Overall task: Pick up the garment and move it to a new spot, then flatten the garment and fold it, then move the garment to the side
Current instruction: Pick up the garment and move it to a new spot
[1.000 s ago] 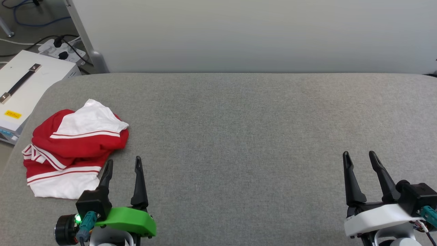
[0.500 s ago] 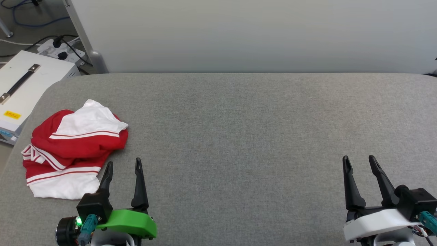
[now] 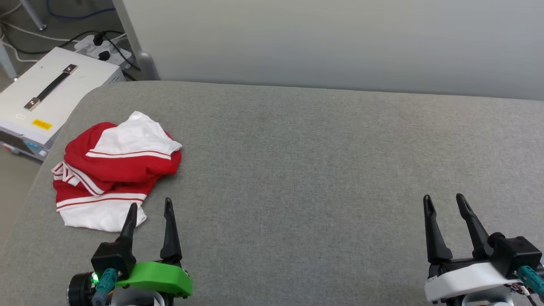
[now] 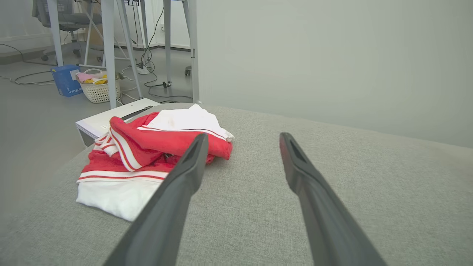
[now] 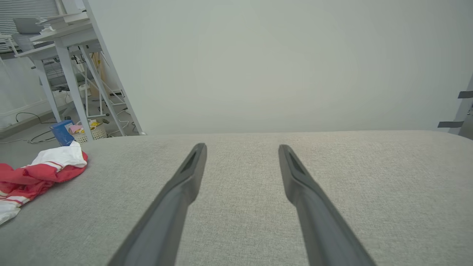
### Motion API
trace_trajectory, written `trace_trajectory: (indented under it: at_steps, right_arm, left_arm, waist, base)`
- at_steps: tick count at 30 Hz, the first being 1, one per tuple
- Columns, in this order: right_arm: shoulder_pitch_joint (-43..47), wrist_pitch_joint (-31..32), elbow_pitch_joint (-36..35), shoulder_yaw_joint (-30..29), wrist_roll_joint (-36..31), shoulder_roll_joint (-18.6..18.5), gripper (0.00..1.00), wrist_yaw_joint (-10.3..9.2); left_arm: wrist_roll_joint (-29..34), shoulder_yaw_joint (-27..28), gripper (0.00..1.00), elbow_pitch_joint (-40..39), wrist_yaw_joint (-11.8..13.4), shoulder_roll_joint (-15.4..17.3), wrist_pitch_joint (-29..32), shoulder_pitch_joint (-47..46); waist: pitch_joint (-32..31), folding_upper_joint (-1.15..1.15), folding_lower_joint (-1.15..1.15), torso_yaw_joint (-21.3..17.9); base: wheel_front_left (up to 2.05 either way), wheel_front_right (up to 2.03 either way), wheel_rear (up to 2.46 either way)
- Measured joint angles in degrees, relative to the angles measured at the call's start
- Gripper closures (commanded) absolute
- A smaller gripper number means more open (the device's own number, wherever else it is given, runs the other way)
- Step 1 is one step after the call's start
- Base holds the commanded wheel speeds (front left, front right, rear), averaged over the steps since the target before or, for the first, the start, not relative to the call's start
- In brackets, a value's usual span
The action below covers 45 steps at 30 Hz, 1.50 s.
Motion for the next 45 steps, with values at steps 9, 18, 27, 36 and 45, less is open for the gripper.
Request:
trace_trajectory:
  at_steps: [9,18,27,36,45]
  right_arm:
    - [-0.05,-0.05,-1.01,1.65,-2.46,0.08,0.00,0.00]
    - [-0.42,-0.05,-1.65,2.90,-3.83,0.11,0.00,0.00]
    - [-0.51,-0.05,-1.68,3.48,-4.33,0.12,0.00,0.00]
    - [-0.79,-0.05,-1.72,4.08,-5.21,0.12,0.00,0.00]
    - [-4.07,-0.05,-3.16,4.08,-6.87,-1.01,0.00,0.00]
  left_arm:
    - [-2.60,1.65,0.00,0.63,0.49,-0.08,0.00,-0.19]
    - [-4.04,3.67,0.00,1.54,0.44,-0.09,0.00,-0.58]
    - [-5.75,4.68,0.00,2.22,0.26,-0.09,0.00,-0.59]
    - [-6.28,5.34,0.00,3.24,-0.62,-0.10,0.00,-1.21]
    - [-4.10,8.33,0.00,7.11,-6.83,4.36,-0.01,-17.91]
  waist:
    - [0.99,0.00,0.00,6.44]
    - [2.13,0.00,0.00,13.70]
    - [3.03,0.00,0.00,19.44]
    - [3.83,0.00,0.00,20.49]
    - [7.50,0.00,0.00,18.58]
  base:
    - [0.00,0.00,0.00]
    - [0.00,0.00,0.00]
    - [0.00,0.00,0.00]
    - [0.00,0.00,0.00]
    - [0.00,0.00,0.00]
